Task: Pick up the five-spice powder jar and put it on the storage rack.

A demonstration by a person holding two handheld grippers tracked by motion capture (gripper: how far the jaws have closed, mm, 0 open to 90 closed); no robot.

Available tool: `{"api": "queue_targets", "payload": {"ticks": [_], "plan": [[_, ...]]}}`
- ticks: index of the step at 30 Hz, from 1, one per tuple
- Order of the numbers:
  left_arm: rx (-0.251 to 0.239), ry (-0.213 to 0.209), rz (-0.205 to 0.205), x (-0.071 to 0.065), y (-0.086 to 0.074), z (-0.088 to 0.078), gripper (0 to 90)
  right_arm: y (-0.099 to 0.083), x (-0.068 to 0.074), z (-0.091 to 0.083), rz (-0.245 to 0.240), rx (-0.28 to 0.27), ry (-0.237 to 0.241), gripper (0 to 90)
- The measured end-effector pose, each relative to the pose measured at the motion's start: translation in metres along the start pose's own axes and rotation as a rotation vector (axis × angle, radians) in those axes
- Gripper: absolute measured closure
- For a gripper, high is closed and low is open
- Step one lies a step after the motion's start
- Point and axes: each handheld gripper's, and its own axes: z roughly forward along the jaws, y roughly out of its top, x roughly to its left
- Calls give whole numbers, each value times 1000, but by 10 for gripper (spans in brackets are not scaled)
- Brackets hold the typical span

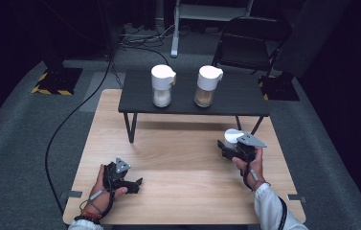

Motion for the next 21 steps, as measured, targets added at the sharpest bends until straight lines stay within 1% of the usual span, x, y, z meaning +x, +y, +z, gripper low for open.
{"api": "queue_targets", "payload": {"ticks": [5, 9, 16, 21], "plan": [[0, 0, 0, 0, 0, 0, 2, 5, 2, -8, -6, -13, 9, 292], [0, 0, 0, 0, 0, 0, 2, 9, 3, -15, 0, -27, 20, 292], [0, 0, 0, 0, 0, 0, 2, 13, 6, -27, 1, -51, 20, 292], [0, 0, 0, 0, 0, 0, 2, 17, 4, -35, 5, -65, 26, 292]]}}
